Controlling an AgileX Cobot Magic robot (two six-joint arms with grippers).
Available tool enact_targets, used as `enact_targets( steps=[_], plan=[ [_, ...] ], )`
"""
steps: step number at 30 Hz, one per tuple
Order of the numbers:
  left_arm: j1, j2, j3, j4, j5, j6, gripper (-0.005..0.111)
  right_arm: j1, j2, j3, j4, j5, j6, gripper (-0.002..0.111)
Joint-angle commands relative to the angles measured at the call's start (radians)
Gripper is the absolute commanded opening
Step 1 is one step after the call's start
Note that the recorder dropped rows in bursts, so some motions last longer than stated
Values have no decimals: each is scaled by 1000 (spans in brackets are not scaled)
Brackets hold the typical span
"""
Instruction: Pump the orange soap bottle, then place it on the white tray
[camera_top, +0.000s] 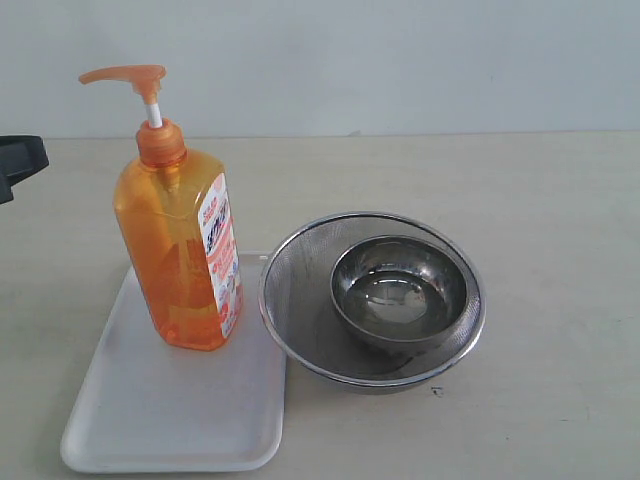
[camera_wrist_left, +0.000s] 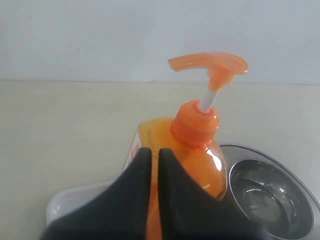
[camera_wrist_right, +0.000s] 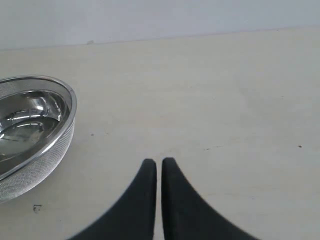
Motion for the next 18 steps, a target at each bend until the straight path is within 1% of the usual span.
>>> enact_targets(
  steps=[1,10,18],
  plan=[
    [-3,1,5,1,7,-8,5,-3,-4,5,-5,-9,-7,0],
    [-3,1,0,1,7,-8,5,-3,-4,5,-5,-9,-7,0],
    [-3,1,-15,1,79,-8,5,-3,-4,5,-5,-9,-7,0]
  ],
)
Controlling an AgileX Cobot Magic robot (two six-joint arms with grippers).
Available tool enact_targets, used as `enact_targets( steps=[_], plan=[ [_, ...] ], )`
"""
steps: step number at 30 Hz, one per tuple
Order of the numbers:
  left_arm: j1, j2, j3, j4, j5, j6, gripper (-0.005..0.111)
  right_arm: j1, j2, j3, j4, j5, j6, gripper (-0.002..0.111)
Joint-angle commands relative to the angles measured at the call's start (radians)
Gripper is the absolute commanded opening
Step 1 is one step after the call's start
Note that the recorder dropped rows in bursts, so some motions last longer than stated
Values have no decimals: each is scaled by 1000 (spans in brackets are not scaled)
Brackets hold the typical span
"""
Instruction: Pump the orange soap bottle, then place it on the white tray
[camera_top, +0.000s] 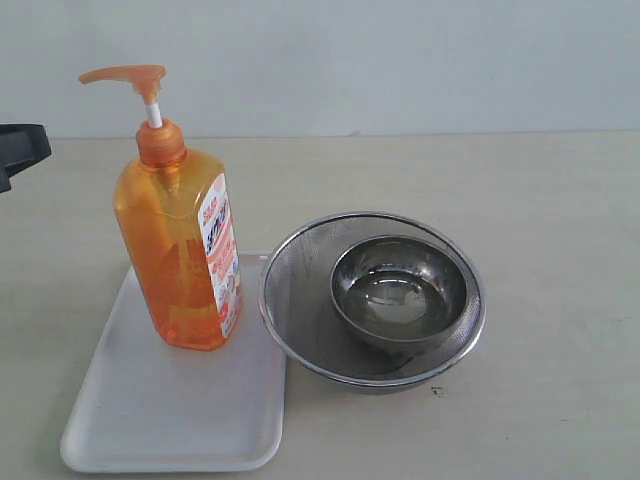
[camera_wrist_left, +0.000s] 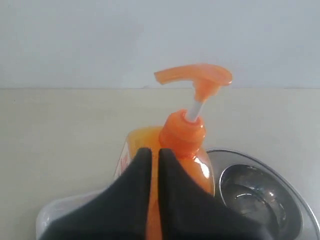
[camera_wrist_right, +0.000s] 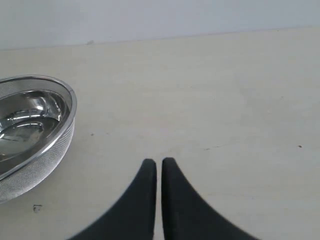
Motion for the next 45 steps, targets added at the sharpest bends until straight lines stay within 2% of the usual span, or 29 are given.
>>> enact_targets(
  steps=[1,6,11,16,20,26,28,31,33,34,43,45],
  plan=[
    [-3,1,4,1,70,-5,5,-3,-4,5,-5,-9,-7,0],
    [-3,-15,47,1,111,125,5,-3,-4,5,-5,-9,-7,0],
    [-3,-99,128,1,67,146,5,-3,-4,5,-5,-9,-7,0],
    [-3,-248,184,1,10,52,5,-3,-4,5,-5,-9,-7,0],
    [-3,-251,185,1,81,-13,5,-3,-4,5,-5,-9,-7,0],
    [-3,-251,212,1,86,-35,5,-3,-4,5,-5,-9,-7,0],
    [-3,-251,204,118,69,-138,5,-3,-4,5,-5,-9,-7,0],
    [-3,-251,167,524,21,-574,5,-3,-4,5,-5,-9,-7,0],
    [-3,-253,158,681,7,-809,5,-3,-4,5,-5,-9,-7,0],
    [-3,-258,162,711,7,-844,5,-3,-4,5,-5,-9,-7,0],
    [-3,-343,192,680,2,-798,5,-3,-4,5,-5,-9,-7,0],
    [-3,-342,194,792,1,-855,5,-3,-4,5,-5,-9,-7,0]
  ],
)
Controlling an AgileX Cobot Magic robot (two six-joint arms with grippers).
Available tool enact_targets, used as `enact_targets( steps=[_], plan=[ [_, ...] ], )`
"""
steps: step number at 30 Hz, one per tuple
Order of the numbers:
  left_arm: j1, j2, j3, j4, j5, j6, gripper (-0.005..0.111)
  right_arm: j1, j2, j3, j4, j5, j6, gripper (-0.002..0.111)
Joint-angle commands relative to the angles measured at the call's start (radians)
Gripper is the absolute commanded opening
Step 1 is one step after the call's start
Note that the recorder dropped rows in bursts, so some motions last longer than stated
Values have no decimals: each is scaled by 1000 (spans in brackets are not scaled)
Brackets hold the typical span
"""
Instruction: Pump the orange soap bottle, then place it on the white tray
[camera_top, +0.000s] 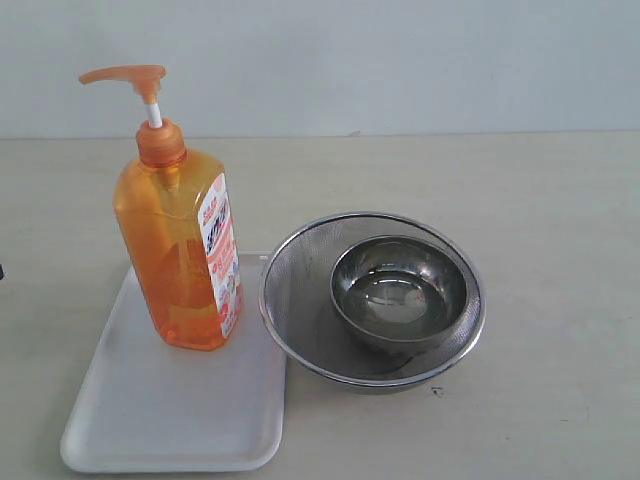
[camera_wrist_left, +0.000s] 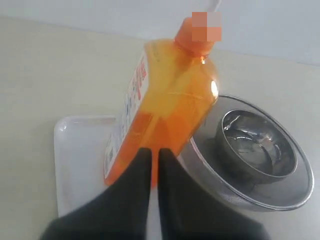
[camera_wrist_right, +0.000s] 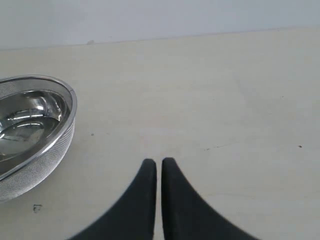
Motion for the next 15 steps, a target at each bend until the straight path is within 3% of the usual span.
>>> enact_targets(
  steps=[1,2,3,4,6,8,10,15],
  plan=[
    [-3,-7,11,278,-16,-256,5,-3,-4,5,-5,-9,-5,0],
    [-3,-7,17,383,-32,-394,5,-3,-4,5,-5,-9,-5,0],
    [-5,-7,24,609,-73,-712,5,-3,-4,5,-5,-9,-5,0],
    [-7,-7,27,735,-96,-877,5,-3,-4,5,-5,-9,-5,0],
    [-55,-7,50,1132,-211,-1249,5,-3,-4,5,-5,-9,-5,0],
    [-105,-7,104,1291,-391,-1311,5,-3,-4,5,-5,-9,-5,0],
    [-127,-7,165,1335,-507,-1311,5,-3,-4,5,-5,-9,-5,0],
    [-132,-7,226,1423,-592,-1312,5,-3,-4,5,-5,-9,-5,0]
  ],
)
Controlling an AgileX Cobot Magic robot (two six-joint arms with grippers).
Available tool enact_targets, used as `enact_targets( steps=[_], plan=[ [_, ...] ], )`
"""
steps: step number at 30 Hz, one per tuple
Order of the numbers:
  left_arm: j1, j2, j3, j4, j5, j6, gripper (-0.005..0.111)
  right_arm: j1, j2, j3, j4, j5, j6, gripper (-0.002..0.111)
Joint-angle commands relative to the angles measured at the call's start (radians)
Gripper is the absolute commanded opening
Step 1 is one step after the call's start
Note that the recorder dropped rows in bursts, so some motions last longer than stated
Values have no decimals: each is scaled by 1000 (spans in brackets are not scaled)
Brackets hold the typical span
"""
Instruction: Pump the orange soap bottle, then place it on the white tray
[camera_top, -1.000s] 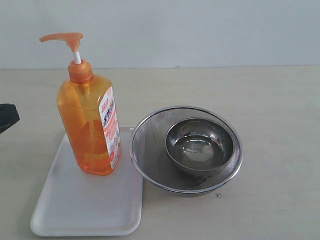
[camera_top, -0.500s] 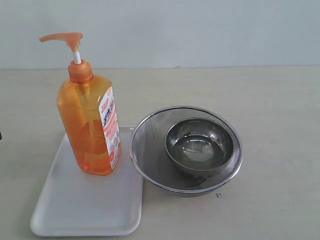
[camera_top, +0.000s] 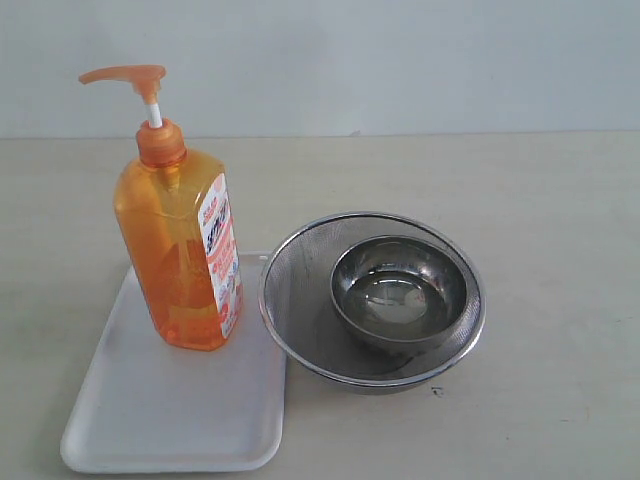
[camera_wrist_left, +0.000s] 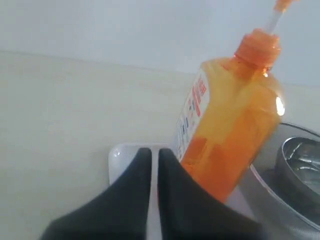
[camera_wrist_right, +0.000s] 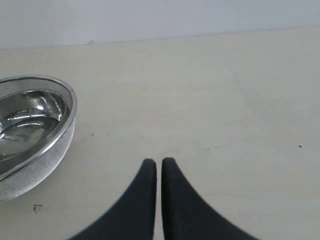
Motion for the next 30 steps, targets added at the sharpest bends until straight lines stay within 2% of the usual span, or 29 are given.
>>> enact_targets(
  steps=[1,4,6,15,24,30],
  plan=[
    [-8,-5,49,85,-113,-16,5,-3,-4,5,-5,-9,-5,0],
    [-8,-5,106,118,-310,-10,5,-3,-4,5,-5,-9,-5,0],
    [-8,-5,106,167,-305,-17,5,-3,-4,5,-5,-9,-5,0],
    [-8,-5,106,169,-399,-101,5,-3,-4,5,-2,-9,-5,0],
    [-8,-5,106,202,-381,-101,5,-3,-4,5,-2,-9,-5,0],
    [-8,-5,106,196,-230,-103,5,-3,-4,5,-2,-9,-5,0]
  ],
)
